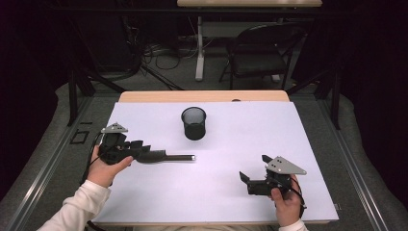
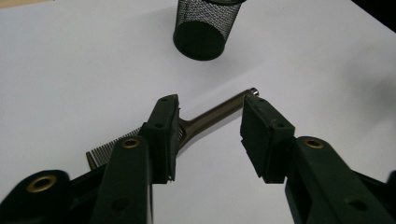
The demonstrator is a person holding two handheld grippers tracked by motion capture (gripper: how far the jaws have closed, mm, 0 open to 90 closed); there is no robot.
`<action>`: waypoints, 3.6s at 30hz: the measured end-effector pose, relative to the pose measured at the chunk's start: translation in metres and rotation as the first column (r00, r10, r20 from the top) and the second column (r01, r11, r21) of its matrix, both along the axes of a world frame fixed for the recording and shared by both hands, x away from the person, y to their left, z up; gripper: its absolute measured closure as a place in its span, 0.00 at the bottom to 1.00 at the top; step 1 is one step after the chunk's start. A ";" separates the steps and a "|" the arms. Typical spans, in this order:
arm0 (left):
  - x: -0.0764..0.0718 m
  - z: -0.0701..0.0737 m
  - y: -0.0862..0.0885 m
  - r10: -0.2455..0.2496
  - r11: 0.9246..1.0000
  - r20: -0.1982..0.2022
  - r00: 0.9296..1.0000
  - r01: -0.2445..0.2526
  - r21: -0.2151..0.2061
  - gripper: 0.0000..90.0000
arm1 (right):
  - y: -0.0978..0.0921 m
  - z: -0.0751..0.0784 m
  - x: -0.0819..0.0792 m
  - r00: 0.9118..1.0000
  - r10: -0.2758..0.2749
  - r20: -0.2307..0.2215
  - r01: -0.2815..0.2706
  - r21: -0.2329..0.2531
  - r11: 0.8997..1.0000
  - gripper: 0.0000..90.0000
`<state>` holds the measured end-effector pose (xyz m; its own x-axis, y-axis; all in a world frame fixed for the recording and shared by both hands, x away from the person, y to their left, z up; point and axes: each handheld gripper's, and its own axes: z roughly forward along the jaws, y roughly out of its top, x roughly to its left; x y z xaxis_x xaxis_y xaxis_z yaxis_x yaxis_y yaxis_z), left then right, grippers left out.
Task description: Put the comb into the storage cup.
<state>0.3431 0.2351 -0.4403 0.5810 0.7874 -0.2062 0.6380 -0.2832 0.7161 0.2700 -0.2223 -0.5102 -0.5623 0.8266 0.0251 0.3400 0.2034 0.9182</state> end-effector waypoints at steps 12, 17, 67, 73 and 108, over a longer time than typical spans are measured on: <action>0.022 -0.001 -0.010 0.049 0.997 -0.059 0.997 -0.045 0.065 0.70 | 0.000 -0.001 0.000 1.000 0.003 -0.004 -0.003 -0.008 1.000 0.02; 0.031 -0.005 -0.016 0.069 0.994 -0.079 0.994 -0.062 0.091 0.75 | 0.000 -0.001 0.000 1.000 0.003 -0.006 -0.003 -0.008 1.000 0.02; 0.075 -0.068 -0.107 0.066 0.993 -0.183 0.981 -0.046 0.109 1.00 | -0.002 -0.004 0.003 1.000 0.009 -0.021 -0.009 -0.016 1.000 0.05; 0.078 -0.078 -0.114 0.072 0.994 -0.200 0.977 -0.053 0.101 1.00 | -0.003 -0.004 0.003 1.000 0.008 -0.021 -0.009 -0.016 1.000 0.05; 0.063 -0.097 -0.141 -0.015 0.994 -0.263 0.965 0.042 0.099 1.00 | -0.003 -0.004 0.003 1.000 0.013 -0.027 -0.013 -0.018 1.000 0.07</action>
